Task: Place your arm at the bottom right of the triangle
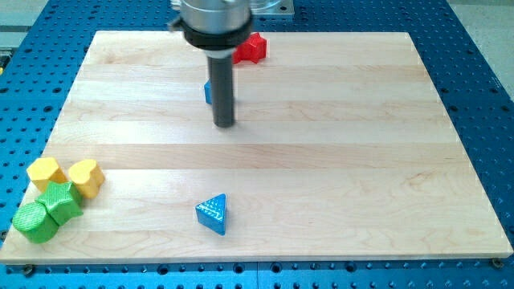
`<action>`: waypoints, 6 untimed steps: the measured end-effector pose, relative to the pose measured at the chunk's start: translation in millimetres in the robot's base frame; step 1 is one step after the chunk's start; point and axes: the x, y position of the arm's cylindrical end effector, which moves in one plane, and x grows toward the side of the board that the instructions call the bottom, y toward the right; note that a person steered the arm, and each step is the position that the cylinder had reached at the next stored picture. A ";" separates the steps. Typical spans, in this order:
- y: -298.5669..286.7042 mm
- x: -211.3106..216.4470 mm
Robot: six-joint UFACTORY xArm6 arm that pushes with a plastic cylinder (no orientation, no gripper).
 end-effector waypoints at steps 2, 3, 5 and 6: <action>3.3 -68.5; 4.8 -81.8; 73.6 39.0; 154.8 105.1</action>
